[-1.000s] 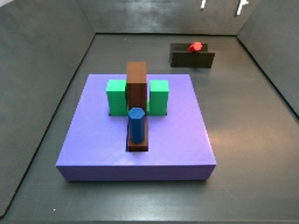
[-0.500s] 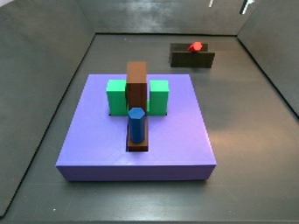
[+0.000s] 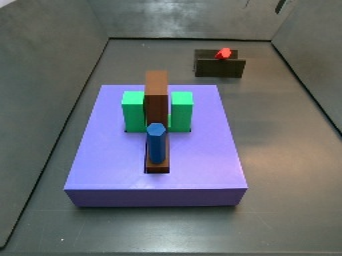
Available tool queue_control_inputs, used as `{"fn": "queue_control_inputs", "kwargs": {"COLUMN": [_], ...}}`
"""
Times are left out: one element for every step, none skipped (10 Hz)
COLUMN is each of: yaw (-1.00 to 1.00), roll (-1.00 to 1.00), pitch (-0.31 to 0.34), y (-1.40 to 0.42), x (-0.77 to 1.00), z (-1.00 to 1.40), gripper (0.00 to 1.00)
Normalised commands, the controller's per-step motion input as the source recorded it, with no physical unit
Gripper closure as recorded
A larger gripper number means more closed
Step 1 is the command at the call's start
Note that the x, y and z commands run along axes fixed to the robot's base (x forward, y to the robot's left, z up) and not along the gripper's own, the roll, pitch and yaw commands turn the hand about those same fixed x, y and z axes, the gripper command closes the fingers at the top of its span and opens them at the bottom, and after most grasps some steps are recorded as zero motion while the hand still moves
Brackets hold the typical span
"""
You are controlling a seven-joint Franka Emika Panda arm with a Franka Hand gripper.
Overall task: Pick up the red object. Move up. Place the red object on the fixture. Regrasp the red object. Move to above the board. Insert the red object.
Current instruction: Regrasp the red object.
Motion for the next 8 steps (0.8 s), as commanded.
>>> {"fn": "queue_control_inputs", "kwargs": {"yaw": [0.11, 0.0, 0.0, -0.07, -0.19, -0.24, -0.16, -0.08], "roll": [1.0, 1.0, 1.0, 1.0, 1.0, 1.0, 1.0, 1.0], "pitch": [-0.014, -0.24, -0.354, -0.326, -0.283, -0.197, -0.134, -0.129], "y": [-0.05, -0.25, -0.33, -0.34, -0.31, -0.29, -0.32, -0.26], "x": [-0.01, -0.17, -0.18, -0.11, -0.13, -0.19, -0.04, 0.0], "z": [0.0, 0.0, 0.0, 0.01, 0.0, 0.0, -0.06, -0.13], "gripper": [0.0, 0.0, 0.0, 0.0, 0.0, 0.0, 0.0, 0.0]}}
